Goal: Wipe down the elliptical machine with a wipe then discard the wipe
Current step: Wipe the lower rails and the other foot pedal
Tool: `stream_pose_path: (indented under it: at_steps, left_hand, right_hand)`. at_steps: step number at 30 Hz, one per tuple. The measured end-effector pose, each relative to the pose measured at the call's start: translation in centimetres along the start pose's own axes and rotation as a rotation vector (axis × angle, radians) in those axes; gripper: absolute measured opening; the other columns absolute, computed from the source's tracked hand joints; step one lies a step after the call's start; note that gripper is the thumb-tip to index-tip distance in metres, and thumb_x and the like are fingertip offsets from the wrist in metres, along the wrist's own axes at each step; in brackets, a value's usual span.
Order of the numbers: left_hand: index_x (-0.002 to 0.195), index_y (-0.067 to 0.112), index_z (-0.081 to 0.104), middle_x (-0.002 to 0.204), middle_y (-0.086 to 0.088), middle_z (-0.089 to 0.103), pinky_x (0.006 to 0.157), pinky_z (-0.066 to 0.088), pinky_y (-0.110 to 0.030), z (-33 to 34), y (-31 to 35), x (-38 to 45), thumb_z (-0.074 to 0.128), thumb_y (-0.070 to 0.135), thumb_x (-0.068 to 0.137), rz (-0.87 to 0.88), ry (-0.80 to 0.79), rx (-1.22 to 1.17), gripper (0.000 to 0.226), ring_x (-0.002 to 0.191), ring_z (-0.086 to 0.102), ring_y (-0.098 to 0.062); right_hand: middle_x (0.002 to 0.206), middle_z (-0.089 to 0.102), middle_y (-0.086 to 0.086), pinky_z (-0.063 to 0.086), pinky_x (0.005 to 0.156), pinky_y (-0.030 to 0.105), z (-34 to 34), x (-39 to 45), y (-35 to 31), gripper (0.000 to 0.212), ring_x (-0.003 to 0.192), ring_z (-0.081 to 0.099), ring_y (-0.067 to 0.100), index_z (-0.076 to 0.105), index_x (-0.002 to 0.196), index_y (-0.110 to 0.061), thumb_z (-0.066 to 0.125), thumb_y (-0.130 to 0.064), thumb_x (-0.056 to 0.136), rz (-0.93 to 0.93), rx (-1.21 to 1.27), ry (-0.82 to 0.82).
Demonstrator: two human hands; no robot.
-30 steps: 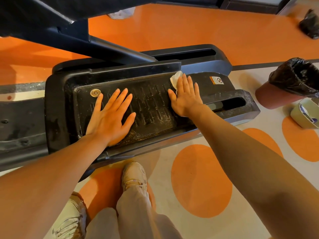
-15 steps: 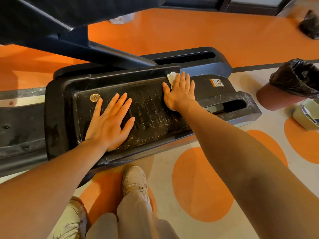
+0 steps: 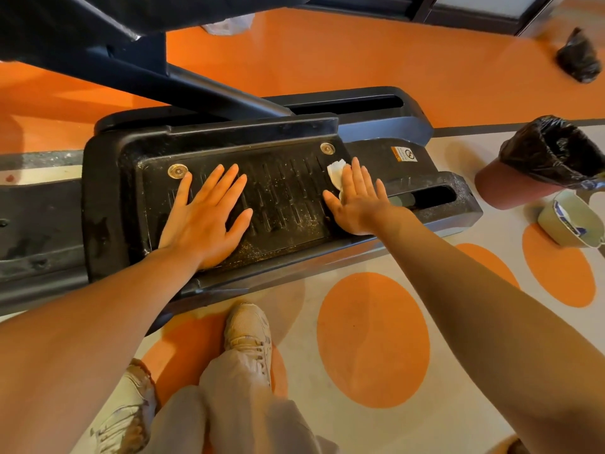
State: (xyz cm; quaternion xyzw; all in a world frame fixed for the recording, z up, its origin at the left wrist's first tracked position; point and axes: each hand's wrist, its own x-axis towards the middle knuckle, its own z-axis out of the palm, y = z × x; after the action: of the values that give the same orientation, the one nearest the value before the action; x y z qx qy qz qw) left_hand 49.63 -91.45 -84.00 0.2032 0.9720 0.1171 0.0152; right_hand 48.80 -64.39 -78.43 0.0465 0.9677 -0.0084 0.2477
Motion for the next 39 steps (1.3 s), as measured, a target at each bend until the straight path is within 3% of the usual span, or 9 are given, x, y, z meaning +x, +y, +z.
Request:
stream_pose_path:
  at_steps: [4, 9, 14, 20, 24, 26, 29, 31, 39]
  left_hand:
    - [0.158, 0.024, 0.009, 0.165, 0.004, 0.000, 0.121, -0.013, -0.044, 0.0, -0.1, 0.0, -0.001, 0.061, 0.092, 0.002, -0.009, 0.002, 0.075, 0.151, -0.008, -0.011]
    - [0.157, 0.019, 0.013, 0.165, 0.002, 0.005, 0.122, -0.010, -0.040, -0.4, 0.0, -0.4, -0.001, 0.056, 0.092, 0.021, 0.011, -0.055, 0.076, 0.149, -0.006, -0.009]
    - [0.157, 0.015, 0.018, 0.165, -0.001, 0.012, 0.122, -0.004, -0.033, -1.4, -0.1, -1.0, 0.018, 0.041, 0.105, 0.024, 0.058, -0.158, 0.058, 0.151, -0.001, -0.011]
    - [0.157, 0.017, 0.014, 0.165, 0.001, 0.009, 0.123, -0.003, -0.032, -3.4, -0.5, -3.1, 0.022, 0.036, 0.106, -0.031, 0.035, -0.133, 0.056, 0.151, -0.003, -0.011]
    - [0.157, 0.018, 0.012, 0.165, 0.003, 0.007, 0.123, -0.005, -0.031, -4.2, 0.2, -4.2, 0.019, 0.038, 0.105, -0.021, 0.007, -0.128, 0.056, 0.151, -0.005, -0.010]
    - [0.157, 0.018, 0.014, 0.165, 0.003, 0.008, 0.122, -0.005, -0.030, -4.3, 0.4, -4.8, 0.016, 0.040, 0.106, -0.017, 0.005, -0.130, 0.056, 0.151, -0.004, -0.009]
    - [0.157, 0.017, 0.017, 0.165, 0.001, 0.012, 0.122, -0.003, -0.032, -4.3, 0.1, -5.4, 0.008, 0.045, 0.101, -0.025, 0.014, -0.115, 0.062, 0.151, 0.000, -0.011]
    - [0.157, 0.017, 0.018, 0.164, 0.000, 0.014, 0.123, -0.002, -0.033, -4.3, -0.1, -5.6, 0.005, 0.048, 0.099, -0.034, 0.019, -0.103, 0.067, 0.152, 0.002, -0.012]
    - [0.157, 0.018, 0.017, 0.164, 0.001, 0.015, 0.124, 0.000, -0.033, -4.4, 0.2, -5.8, 0.000, 0.051, 0.096, -0.052, 0.044, -0.102, 0.072, 0.151, 0.002, -0.011]
  right_hand:
    - [0.160, -0.026, -0.001, -0.011, 0.117, 0.047, -0.3, -1.0, 1.4, 0.063, 0.148, -0.021, 0.022, -0.019, 0.153, -0.019, 0.020, -0.039, 0.107, -0.151, 0.052, -0.043]
    - [0.164, -0.005, 0.000, -0.006, 0.119, 0.044, 0.0, -1.8, 2.0, 0.060, 0.150, -0.009, 0.026, -0.001, 0.156, -0.019, 0.033, -0.014, 0.106, -0.359, 0.196, 0.039]
    - [0.163, 0.014, 0.008, 0.012, 0.120, 0.040, -0.1, -2.5, 1.4, 0.073, 0.149, 0.009, 0.034, 0.011, 0.155, -0.020, 0.040, 0.012, 0.097, -0.358, 0.195, 0.093]
    - [0.158, 0.028, 0.014, 0.022, 0.119, 0.051, 1.0, -3.8, 0.8, 0.070, 0.145, 0.022, 0.039, 0.017, 0.153, -0.023, 0.046, 0.007, 0.097, -0.566, 0.227, 0.076]
    - [0.145, 0.046, 0.013, 0.040, 0.103, 0.028, 0.4, -4.0, 0.3, 0.062, 0.125, 0.051, 0.030, 0.024, 0.153, -0.025, 0.051, -0.008, 0.100, -0.544, 0.334, 0.056]
    - [0.144, 0.049, 0.014, 0.040, 0.105, 0.031, -0.2, -3.7, 0.4, 0.053, 0.128, 0.049, 0.032, 0.038, 0.148, -0.025, 0.052, -0.010, 0.099, -0.527, 0.269, 0.021]
    - [0.151, 0.041, 0.011, 0.024, 0.117, 0.041, -0.6, -3.4, 0.5, 0.042, 0.145, 0.027, 0.033, 0.051, 0.139, -0.025, 0.051, -0.012, 0.100, -0.527, 0.090, 0.047]
    - [0.153, 0.037, 0.005, 0.018, 0.119, 0.042, -0.6, -3.4, 0.3, 0.040, 0.148, 0.015, 0.031, 0.054, 0.137, -0.026, 0.049, -0.013, 0.100, -0.579, 0.040, 0.085]
    - [0.155, 0.034, -0.002, 0.013, 0.120, 0.043, -0.6, -2.9, -1.1, 0.038, 0.150, 0.002, 0.025, 0.053, 0.137, -0.028, 0.047, -0.015, 0.102, -0.637, -0.041, 0.093]
